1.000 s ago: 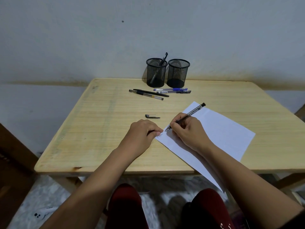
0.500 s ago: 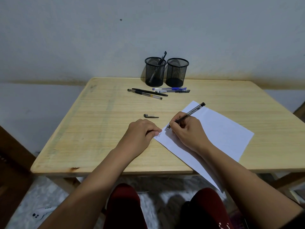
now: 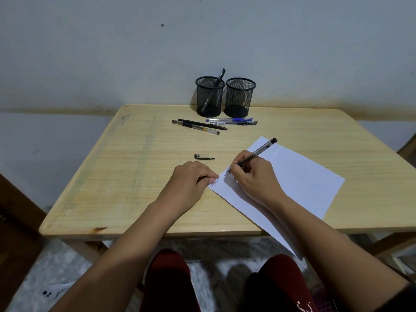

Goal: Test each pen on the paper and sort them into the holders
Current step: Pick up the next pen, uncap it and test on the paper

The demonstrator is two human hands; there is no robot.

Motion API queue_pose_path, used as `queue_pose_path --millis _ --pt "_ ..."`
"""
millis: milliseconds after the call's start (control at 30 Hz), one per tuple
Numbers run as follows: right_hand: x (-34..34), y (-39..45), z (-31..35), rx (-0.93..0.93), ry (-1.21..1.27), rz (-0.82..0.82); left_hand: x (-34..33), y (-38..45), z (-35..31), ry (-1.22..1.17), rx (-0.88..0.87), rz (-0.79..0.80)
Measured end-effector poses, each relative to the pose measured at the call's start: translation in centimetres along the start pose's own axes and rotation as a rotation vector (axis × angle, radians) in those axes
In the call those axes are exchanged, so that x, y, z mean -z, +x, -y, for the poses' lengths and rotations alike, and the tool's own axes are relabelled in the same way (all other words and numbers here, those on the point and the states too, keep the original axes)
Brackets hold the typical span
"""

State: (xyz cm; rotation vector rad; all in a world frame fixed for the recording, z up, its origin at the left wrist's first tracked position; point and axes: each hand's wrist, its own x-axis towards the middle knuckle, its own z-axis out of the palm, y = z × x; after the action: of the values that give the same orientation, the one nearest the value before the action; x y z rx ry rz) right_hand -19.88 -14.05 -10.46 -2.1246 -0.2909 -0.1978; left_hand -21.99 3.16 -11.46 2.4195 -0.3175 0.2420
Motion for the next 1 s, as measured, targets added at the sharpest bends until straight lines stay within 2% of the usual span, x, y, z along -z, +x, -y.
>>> queue_pose_path --millis 300,400,500,600,667,800,1000 --pt "0.0 0.0 -0.1 -0.035 -0.007 -0.034 0.1 -0.1 -0.2 0.004 0.009 0.001" --pt "0.4 0.4 0.1 -0.1 0.029 -0.06 0.3 0.0 -0.3 -0.057 0.055 0.001" --pt "1.1 1.3 0.9 -0.191 0.185 -0.035 0.9 0.5 -0.3 -0.164 0.143 -0.045" --pt "1.8 2.3 2.0 -0.276 0.403 -0.009 1.8 1.7 -0.5 -0.247 0.189 -0.17" --pt "2.0 2.8 2.4 -0.323 0.494 0.007 2.2 3.0 -0.3 -0.125 0.214 -0.194" --pt "1.7 3.2 2.7 -0.352 0.555 0.014 1.9 5.1 0.4 0.143 0.255 -0.055" --pt "1.6 3.5 2.4 -0.295 0.483 0.008 1.7 5.4 0.0 0.109 0.273 -0.046"
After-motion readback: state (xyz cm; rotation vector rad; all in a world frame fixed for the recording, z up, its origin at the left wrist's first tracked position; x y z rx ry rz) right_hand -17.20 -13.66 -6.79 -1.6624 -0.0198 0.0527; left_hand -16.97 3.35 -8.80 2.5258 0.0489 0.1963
